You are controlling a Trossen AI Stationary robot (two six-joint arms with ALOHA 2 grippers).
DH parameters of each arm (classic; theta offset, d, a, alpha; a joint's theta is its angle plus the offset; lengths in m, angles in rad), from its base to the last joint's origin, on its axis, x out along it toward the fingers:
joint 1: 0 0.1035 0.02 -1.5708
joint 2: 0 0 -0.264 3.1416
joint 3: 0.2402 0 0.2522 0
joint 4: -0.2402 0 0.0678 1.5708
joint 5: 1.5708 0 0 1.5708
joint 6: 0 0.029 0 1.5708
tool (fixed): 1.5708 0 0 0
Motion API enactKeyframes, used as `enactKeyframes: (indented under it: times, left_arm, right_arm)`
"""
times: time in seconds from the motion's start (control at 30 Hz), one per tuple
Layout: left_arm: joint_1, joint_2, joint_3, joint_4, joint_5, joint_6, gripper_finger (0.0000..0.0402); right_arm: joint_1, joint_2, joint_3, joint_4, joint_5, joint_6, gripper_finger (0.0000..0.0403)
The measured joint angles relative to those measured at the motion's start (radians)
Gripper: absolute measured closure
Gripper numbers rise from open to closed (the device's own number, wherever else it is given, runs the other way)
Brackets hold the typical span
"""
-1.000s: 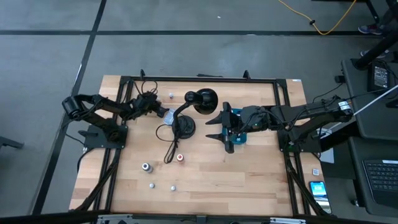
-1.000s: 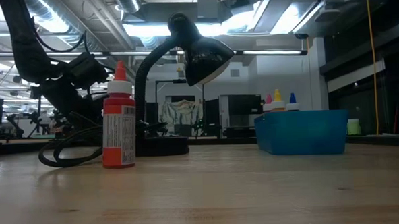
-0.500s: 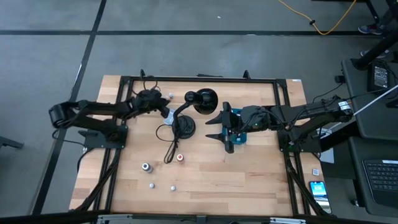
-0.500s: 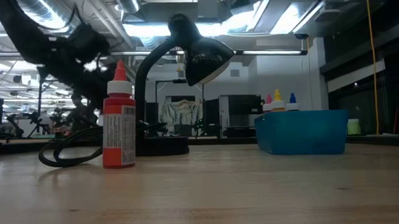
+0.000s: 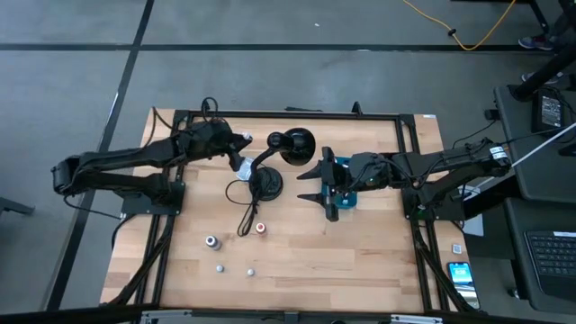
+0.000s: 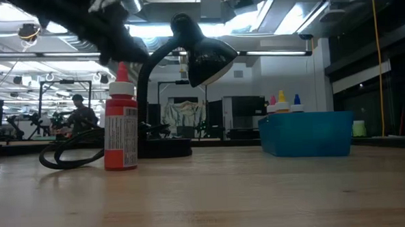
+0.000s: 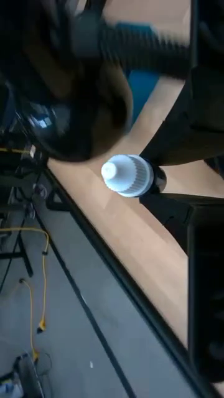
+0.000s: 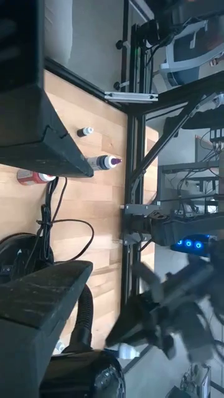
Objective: Pick & Place food coloring
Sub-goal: Put the small brown food coloring bottle into the blue bin
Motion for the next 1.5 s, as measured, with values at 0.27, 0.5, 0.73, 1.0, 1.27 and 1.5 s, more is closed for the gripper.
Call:
enactKeyframes:
  times: [0.27,0.5,0.73,1.0,1.27,1.5]
  left_arm:
    - [-0.117,-0.007,0.211,-0.262,-0.04,0.016,0.0337]
    - [-0.253,-0.001,0.374,-0.402,-0.115,0.006,0.0338]
    - [-0.371,0.046,0.511,-0.468,-0.128,-0.024,0.0338]
    - [-0.473,0.2,0.638,-0.517,-0.128,-0.021,0.0338]
    - [-0.531,0.369,0.785,-0.588,-0.129,0.033,0.0338]
    - [-0.582,0.454,0.84,-0.616,-0.161,0.061,0.0338]
  right_arm:
    - [0.0,0.001,0.113,-0.029,0.001,-0.11,0.0172]
    - [-0.025,0.0,0.247,-0.093,0.008,-0.134,0.0156]
    - [-0.088,0.015,0.365,-0.209,0.009,-0.1,0.0127]
    - [-0.113,0.126,0.529,-0.348,-0.055,-0.095,0.0118]
    - [-0.115,0.256,0.687,-0.499,-0.073,-0.05,0.0118]
    - [-0.111,0.327,0.721,-0.577,-0.111,-0.014,0.0118]
